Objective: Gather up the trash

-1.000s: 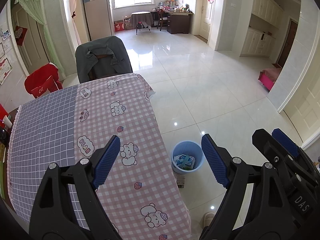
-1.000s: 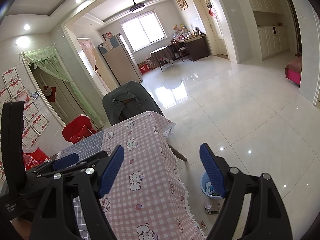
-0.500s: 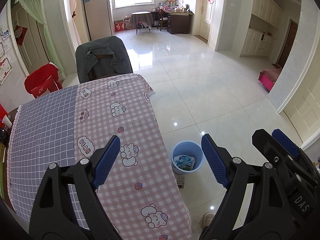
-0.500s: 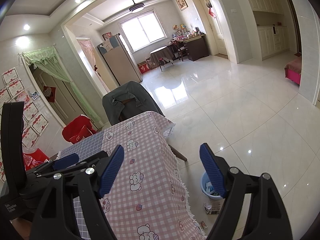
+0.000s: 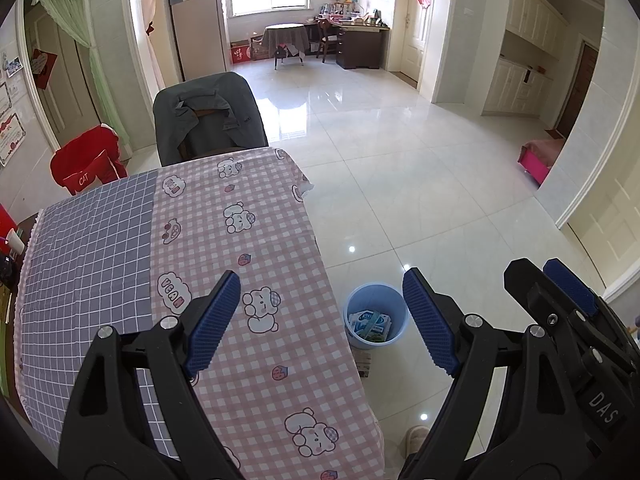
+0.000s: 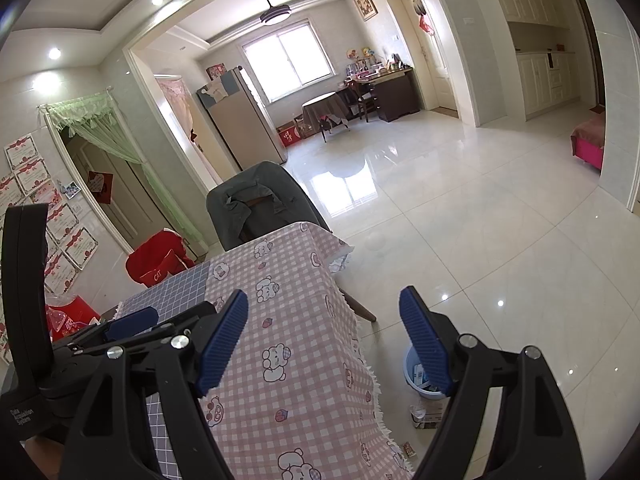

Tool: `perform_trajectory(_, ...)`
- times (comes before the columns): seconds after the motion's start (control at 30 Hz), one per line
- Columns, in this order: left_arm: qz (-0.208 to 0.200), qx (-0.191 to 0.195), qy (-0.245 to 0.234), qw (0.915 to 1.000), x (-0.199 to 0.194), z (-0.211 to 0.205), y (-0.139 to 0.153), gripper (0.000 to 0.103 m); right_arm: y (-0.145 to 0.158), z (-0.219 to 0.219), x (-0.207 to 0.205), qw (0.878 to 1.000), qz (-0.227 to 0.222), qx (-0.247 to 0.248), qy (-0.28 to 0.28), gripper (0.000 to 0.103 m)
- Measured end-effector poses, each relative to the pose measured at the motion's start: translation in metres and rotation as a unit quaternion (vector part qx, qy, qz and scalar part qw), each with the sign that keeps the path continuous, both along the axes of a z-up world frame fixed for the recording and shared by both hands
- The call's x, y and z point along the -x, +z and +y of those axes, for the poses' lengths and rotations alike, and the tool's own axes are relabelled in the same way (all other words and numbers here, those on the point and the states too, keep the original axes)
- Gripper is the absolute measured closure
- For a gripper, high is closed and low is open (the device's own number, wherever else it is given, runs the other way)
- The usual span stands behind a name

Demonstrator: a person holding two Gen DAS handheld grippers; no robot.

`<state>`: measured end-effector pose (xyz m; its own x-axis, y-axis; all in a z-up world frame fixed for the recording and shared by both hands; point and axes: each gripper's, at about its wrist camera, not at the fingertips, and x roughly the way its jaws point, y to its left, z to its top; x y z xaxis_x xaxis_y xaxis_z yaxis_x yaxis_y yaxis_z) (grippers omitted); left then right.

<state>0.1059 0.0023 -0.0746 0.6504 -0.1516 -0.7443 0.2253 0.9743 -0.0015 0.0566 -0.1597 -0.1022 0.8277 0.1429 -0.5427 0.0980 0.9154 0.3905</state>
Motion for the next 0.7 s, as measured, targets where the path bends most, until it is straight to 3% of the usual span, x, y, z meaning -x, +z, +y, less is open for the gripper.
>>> perform_trajectory(0.7, -0.001, -0.001, 0.000, 1.0000, -0.0009, 0.0030, 0.0017, 0.021, 0.0008, 0.0014, -0.0002, 1.000, 0.000, -0.001, 0.001, 0.026)
